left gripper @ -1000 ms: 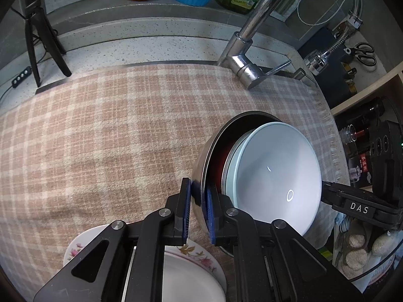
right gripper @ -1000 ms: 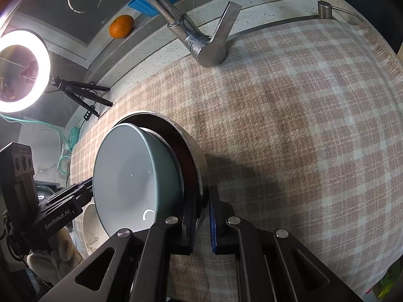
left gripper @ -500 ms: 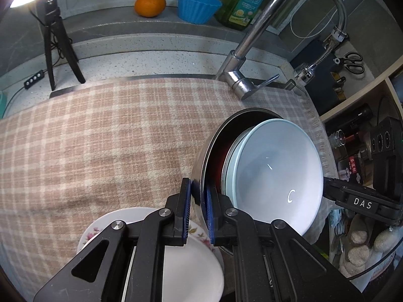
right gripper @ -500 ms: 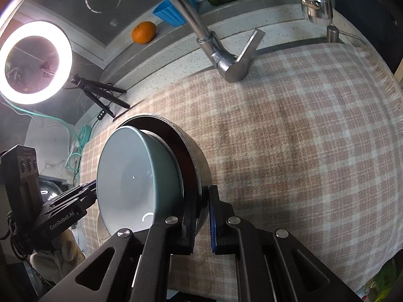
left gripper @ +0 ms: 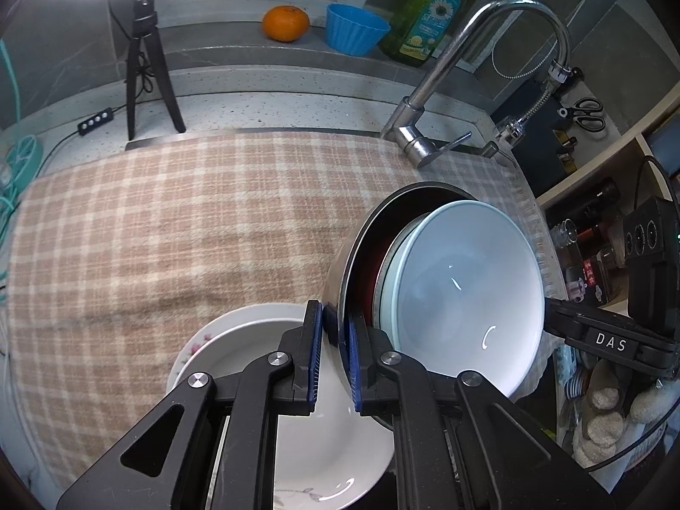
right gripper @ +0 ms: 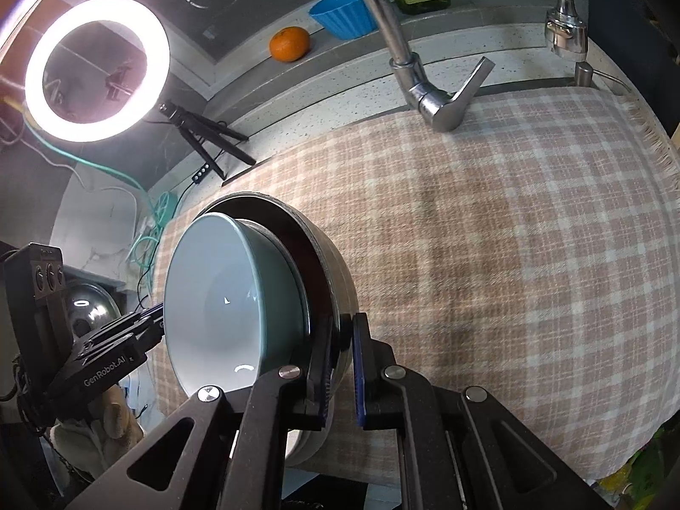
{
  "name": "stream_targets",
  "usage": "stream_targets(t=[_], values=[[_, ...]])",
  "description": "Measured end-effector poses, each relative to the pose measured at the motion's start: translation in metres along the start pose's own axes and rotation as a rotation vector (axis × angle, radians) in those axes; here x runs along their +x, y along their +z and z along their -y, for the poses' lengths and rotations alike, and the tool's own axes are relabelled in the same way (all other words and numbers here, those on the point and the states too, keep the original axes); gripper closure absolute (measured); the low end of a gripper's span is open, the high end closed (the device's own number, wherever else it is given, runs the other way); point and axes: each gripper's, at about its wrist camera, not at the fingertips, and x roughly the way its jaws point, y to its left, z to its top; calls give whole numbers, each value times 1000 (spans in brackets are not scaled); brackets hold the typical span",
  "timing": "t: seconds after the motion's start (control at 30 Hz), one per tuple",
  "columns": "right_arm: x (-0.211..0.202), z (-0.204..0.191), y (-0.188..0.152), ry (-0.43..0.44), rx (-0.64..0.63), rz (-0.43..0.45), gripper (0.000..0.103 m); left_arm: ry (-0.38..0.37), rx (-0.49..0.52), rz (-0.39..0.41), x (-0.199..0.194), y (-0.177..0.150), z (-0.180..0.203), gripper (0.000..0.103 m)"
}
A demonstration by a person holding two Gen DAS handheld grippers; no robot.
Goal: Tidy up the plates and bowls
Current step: 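Lift the nested bowl stack with both grippers over the plate stack, then lower the bowl stack onto the plates and open both grippers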
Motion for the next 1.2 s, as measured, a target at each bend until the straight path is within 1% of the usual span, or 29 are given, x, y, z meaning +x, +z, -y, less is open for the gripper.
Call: stream_targets(t=[0.3,0.73,1.2], values=[[4,-19,-22,1,-11,-20,95,-1,-30,-3,-12,-23,-19,93],[29,-42,-56,16,-12,-88,95,15,-68,-27,-23,-51,-49,93],[52,-58,-75,30,-11,-147,95,25,-111,-59,-27,-72,-71,93]])
